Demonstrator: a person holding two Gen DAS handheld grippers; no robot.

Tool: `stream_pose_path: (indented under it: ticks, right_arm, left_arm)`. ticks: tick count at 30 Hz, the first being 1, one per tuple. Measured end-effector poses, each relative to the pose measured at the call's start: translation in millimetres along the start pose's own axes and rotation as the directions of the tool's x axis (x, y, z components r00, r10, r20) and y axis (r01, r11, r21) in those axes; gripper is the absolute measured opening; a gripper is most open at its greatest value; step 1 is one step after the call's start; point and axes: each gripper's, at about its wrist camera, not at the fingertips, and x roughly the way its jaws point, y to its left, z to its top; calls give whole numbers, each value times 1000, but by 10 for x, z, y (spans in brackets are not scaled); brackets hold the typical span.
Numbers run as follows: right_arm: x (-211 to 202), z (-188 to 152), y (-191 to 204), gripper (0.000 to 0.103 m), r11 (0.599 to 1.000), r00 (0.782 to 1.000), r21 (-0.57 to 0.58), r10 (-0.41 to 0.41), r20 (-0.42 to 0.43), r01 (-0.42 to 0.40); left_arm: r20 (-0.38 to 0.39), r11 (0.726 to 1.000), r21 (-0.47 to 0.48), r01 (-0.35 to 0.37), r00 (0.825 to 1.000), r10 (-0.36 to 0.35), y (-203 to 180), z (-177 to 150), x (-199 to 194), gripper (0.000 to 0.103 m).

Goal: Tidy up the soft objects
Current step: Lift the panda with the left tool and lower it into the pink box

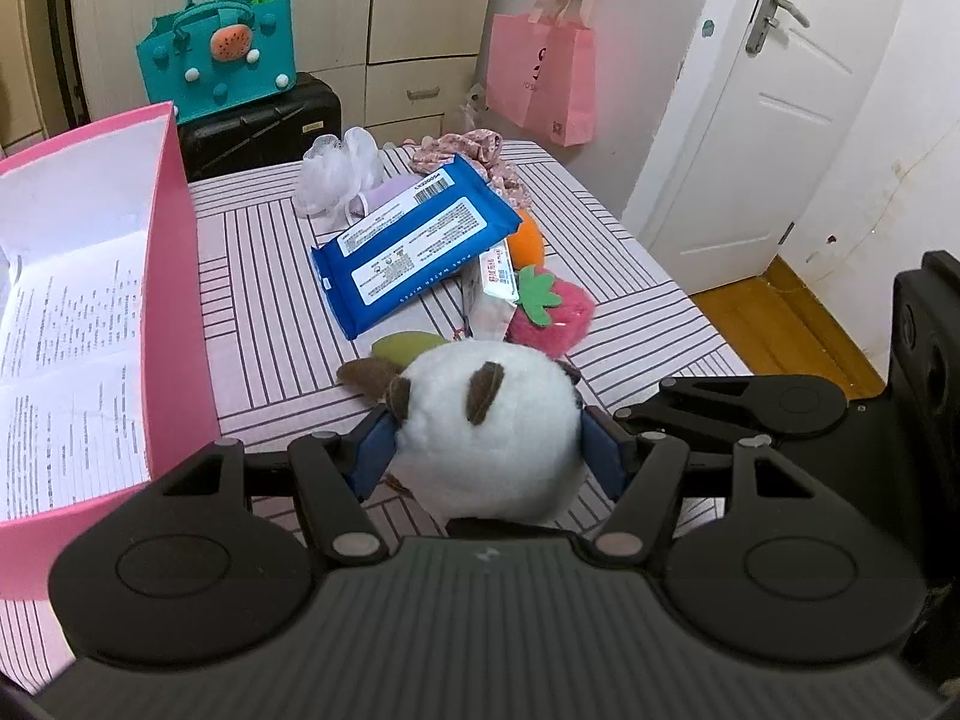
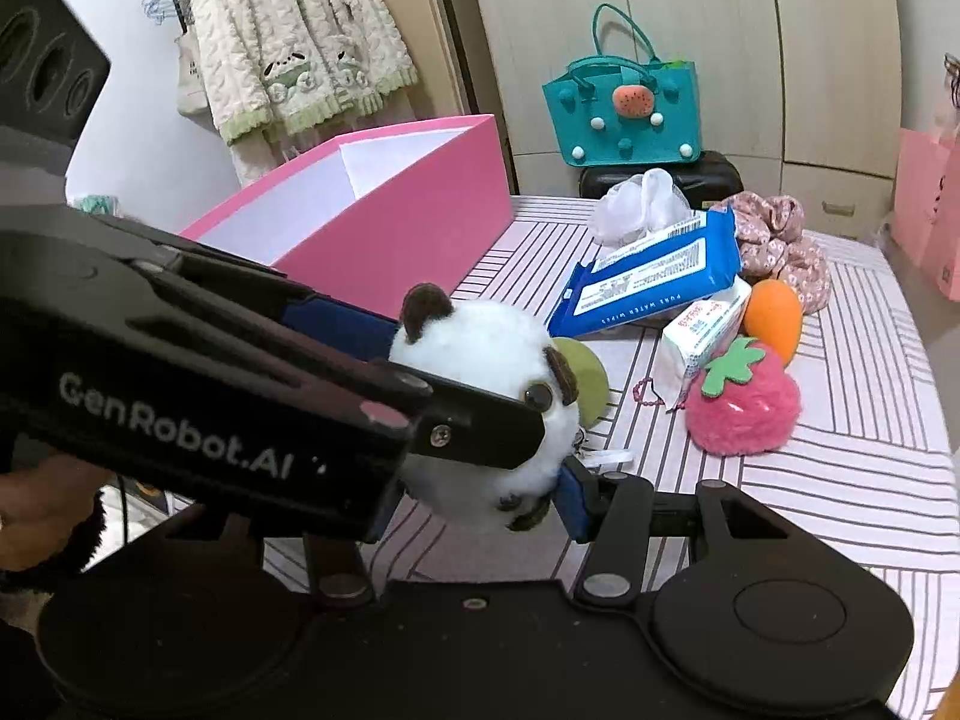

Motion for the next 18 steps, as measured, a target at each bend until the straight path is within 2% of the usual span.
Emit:
stream_pose_path:
  ticks: [8, 13, 18]
  right_arm:
    - [-107, 79, 55, 57, 996, 996, 69, 54, -66, -49]
    - [-252, 148, 220, 57, 997, 992, 46, 73, -106, -68]
    - [-335, 249, 395, 57, 993, 979, 30, 115, -168, -111]
  left_arm:
    - [-18, 1000, -9, 2, 1000, -2, -3, -27, -146, 65]
    - [-44, 1000, 5, 24, 999, -23, -15, -31, -345, 65]
    - [-95, 999, -37, 34, 995, -38, 52, -44, -566, 65]
